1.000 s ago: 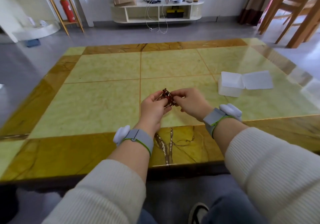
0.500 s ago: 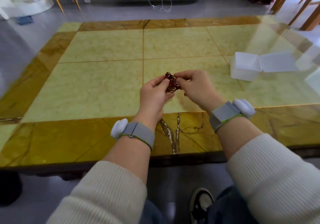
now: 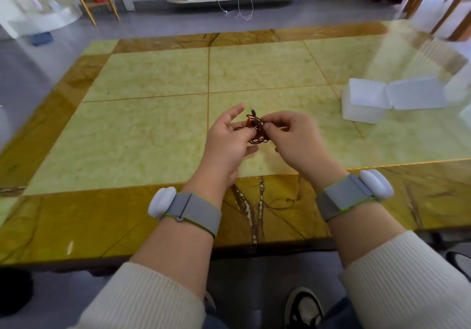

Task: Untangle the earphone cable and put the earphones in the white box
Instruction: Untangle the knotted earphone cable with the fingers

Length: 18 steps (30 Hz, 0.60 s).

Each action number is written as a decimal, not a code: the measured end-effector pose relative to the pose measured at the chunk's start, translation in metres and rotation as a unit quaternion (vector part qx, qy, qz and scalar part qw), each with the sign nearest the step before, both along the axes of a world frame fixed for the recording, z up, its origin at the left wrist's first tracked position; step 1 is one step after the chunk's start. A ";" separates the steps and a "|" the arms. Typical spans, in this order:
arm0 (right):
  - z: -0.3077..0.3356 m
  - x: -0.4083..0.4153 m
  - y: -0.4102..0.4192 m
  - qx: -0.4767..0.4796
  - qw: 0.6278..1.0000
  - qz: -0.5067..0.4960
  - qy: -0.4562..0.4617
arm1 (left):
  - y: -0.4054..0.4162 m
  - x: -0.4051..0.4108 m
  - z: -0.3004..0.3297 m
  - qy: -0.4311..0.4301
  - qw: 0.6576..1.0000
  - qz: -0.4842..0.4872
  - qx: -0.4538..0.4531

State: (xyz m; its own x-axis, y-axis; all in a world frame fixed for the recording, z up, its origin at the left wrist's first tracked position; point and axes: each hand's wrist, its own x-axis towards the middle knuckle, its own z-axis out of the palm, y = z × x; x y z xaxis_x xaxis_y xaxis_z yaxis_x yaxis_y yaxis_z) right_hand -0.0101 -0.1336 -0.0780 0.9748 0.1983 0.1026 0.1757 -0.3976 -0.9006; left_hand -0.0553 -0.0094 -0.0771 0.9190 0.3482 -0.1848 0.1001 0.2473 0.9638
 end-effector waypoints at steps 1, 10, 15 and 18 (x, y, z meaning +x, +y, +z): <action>0.001 0.000 -0.001 0.000 1.000 -0.002 0.000 | 0.001 0.000 0.001 0.000 1.000 -0.010 0.007; 0.004 0.003 -0.001 0.012 1.000 -0.008 0.001 | 0.003 -0.003 0.003 0.039 0.998 -0.023 0.035; 0.003 0.006 0.000 0.001 1.000 -0.003 -0.018 | 0.005 -0.003 0.003 0.039 0.998 -0.007 0.050; 0.010 0.004 0.002 -0.001 0.998 0.008 -0.063 | 0.007 -0.001 0.002 0.036 0.998 0.040 0.037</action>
State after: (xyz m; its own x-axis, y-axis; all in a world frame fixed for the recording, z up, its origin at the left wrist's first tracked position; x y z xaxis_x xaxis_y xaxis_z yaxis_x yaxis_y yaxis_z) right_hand -0.0065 -0.1319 -0.0681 0.9506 0.2146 0.2241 0.2943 -0.3946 -0.8704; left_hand -0.0558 -0.0023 -0.0750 0.8730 0.4350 -0.2204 0.1528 0.1852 0.9708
